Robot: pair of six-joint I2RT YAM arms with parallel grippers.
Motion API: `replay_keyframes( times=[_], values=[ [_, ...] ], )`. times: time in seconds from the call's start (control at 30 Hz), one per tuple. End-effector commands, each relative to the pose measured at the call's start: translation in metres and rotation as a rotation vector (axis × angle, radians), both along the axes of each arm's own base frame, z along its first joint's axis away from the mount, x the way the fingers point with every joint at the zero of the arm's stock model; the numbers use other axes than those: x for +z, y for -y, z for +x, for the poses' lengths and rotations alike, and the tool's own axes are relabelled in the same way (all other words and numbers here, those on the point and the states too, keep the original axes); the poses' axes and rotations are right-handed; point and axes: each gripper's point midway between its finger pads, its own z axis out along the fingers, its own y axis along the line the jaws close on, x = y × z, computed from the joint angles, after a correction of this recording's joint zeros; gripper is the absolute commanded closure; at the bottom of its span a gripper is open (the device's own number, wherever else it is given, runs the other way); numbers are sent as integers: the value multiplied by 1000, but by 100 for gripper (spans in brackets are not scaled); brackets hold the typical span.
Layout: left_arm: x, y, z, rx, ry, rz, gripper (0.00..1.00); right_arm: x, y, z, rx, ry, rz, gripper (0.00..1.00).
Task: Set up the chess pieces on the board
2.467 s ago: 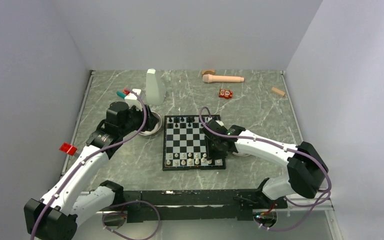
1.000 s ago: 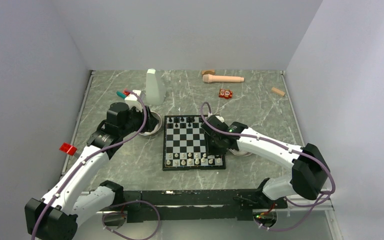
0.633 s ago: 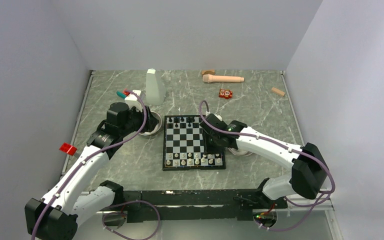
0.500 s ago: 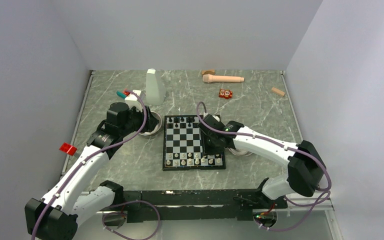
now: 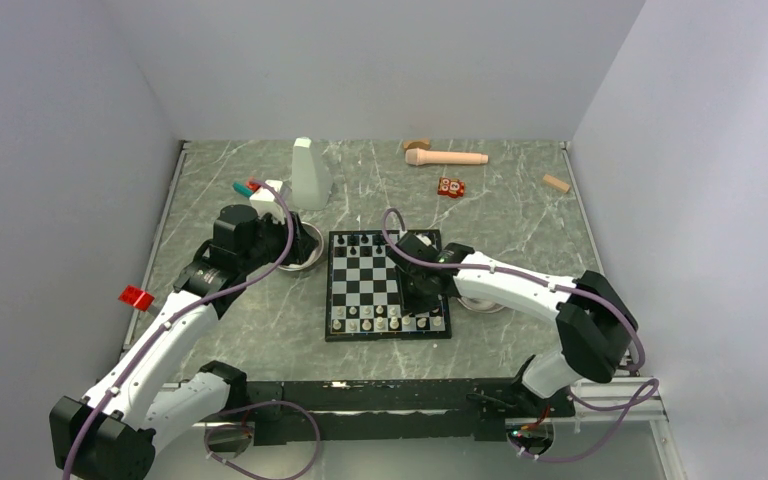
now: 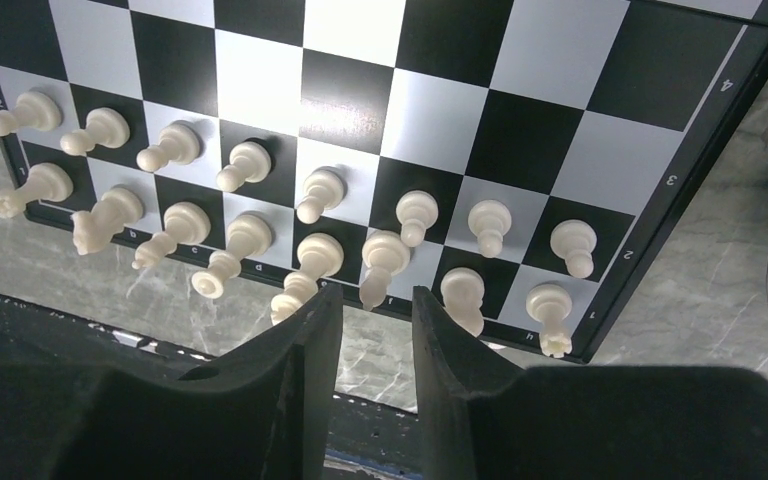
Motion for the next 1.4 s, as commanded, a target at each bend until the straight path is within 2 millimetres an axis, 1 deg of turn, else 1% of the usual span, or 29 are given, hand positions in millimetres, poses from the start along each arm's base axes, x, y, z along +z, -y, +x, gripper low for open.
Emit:
replay_keyframes(
  times=[0.0,0.53,0.8,1.37],
  values=[
    [13,4,5,-14,42,-28,48,1,-8,3,-1,10,21,65],
    [10,3,5,-15,38,-19,48,-9,-8,0,7,-11,6,71],
    [9,5,6,-20,33,-25,48,-8,-3,-3,11,-16,-8,75],
    [8,6,5,-26,28,-34,48,-6,3,-11,18,-31,-25,78]
  ],
)
